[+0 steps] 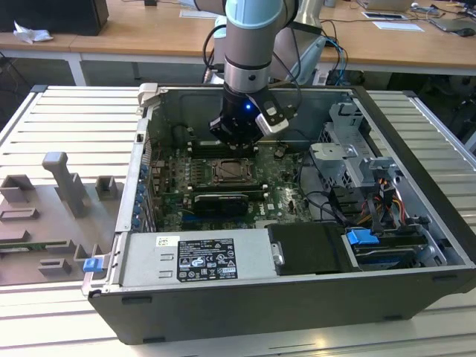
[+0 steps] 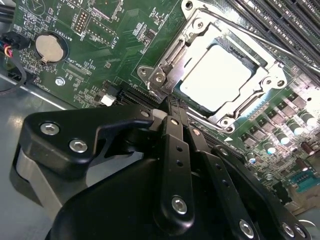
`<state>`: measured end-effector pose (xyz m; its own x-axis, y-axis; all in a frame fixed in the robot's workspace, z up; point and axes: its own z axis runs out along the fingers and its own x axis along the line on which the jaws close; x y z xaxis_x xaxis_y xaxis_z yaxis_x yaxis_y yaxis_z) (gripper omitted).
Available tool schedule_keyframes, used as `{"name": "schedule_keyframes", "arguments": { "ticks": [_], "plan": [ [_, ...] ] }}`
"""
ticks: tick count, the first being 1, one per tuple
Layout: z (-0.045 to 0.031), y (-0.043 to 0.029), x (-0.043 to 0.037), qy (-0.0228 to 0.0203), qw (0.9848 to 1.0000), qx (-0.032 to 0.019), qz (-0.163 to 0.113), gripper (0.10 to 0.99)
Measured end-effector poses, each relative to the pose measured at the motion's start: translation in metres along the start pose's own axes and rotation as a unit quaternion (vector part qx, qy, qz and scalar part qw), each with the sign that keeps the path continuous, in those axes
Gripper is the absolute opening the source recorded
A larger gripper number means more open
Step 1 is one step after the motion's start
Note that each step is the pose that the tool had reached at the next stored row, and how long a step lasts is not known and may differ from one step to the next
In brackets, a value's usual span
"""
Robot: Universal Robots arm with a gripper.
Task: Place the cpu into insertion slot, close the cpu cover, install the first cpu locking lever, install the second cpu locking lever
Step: 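Install the second cpu locking lever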
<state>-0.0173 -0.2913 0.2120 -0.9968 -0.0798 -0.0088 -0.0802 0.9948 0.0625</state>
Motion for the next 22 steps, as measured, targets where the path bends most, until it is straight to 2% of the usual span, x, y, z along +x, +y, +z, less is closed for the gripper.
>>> {"name": "schedule_keyframes", "arguments": {
  "ticks": [11,20,22],
  "plan": [
    [-0.001,-0.0025,0.0002,0.0001,1.0,0.0002,0.0,0.106],
    [-0.0162,-0.0017,0.0001,0.0001,1.0,0.0001,0.0,0.106],
    [-0.0168,-0.002,0.0,0.0,1.0,0.0,0.0,0.106]
  ]
}}
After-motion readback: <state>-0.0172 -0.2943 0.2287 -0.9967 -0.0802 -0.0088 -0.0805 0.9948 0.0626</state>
